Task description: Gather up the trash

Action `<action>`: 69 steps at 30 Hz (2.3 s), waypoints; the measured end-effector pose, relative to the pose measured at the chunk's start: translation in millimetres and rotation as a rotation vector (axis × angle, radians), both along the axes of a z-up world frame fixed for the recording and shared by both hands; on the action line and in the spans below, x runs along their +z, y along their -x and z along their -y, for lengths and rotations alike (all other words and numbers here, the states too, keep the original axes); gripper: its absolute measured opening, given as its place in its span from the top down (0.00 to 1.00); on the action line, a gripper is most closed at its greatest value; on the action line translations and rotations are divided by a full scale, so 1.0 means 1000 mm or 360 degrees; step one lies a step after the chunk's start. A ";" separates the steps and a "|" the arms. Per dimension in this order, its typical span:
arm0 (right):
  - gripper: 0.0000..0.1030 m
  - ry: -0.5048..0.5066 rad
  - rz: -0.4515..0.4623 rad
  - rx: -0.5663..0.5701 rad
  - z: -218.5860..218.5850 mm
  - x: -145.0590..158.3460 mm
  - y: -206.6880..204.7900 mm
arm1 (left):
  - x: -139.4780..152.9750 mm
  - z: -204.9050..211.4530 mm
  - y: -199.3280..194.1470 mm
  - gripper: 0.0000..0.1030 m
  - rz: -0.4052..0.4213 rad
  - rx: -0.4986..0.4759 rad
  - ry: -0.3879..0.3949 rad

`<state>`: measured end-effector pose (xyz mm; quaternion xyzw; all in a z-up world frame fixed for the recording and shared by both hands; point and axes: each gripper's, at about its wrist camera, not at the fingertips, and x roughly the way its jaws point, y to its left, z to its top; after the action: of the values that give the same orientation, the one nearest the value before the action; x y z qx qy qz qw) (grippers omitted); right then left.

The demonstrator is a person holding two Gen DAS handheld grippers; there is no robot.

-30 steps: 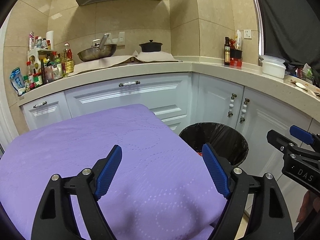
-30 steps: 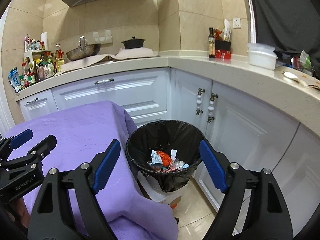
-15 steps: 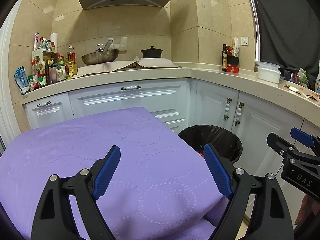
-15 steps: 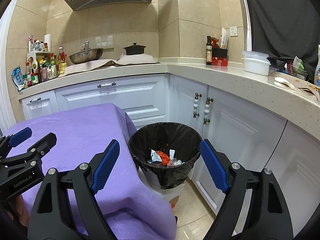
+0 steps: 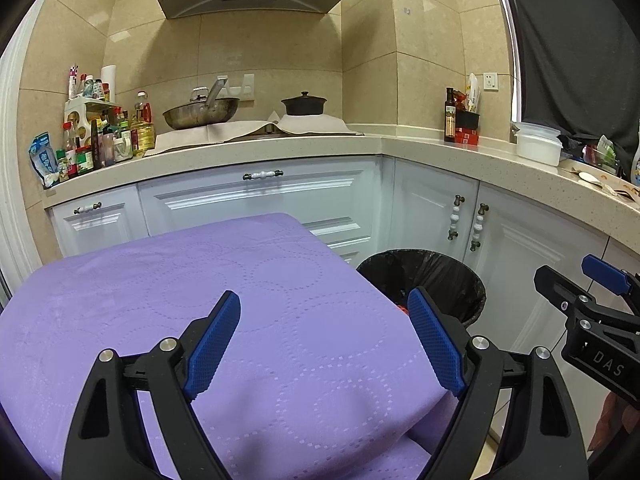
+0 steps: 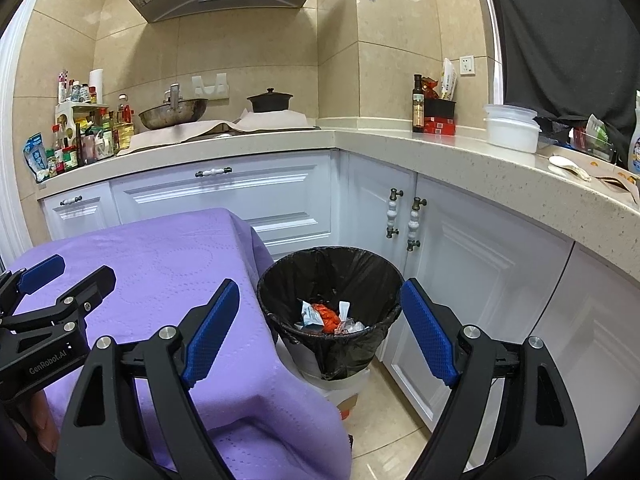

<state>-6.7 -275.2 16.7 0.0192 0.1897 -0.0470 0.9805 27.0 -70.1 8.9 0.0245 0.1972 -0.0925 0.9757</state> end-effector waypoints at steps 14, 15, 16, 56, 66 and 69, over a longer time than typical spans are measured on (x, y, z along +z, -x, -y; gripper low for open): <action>0.21 0.0008 -0.0003 0.0006 0.005 0.001 -0.009 | 0.000 0.003 -0.007 0.19 -0.0007 -0.0002 -0.0004; 0.21 0.0006 -0.0001 0.0006 0.005 0.001 -0.008 | 0.000 0.004 -0.008 0.19 -0.0007 -0.0003 -0.0004; 0.21 0.0004 0.0000 0.0007 0.005 0.001 -0.009 | 0.001 0.005 -0.010 0.19 -0.0004 -0.0002 -0.0003; 0.21 0.0037 0.0003 -0.0004 0.017 0.005 -0.052 | 0.008 0.026 -0.050 0.19 -0.0026 -0.0022 -0.0017; 0.21 0.0038 0.0005 -0.0010 0.019 0.004 -0.055 | 0.009 0.030 -0.056 0.19 -0.0023 -0.0021 -0.0016; 0.21 0.0041 0.0003 -0.0011 0.019 0.005 -0.057 | 0.009 0.031 -0.058 0.19 -0.0021 -0.0021 -0.0016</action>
<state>50.0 -293.9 21.3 0.0072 0.1882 -0.0528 0.9807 85.2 -101.3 18.1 0.0301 0.2040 -0.0981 0.9736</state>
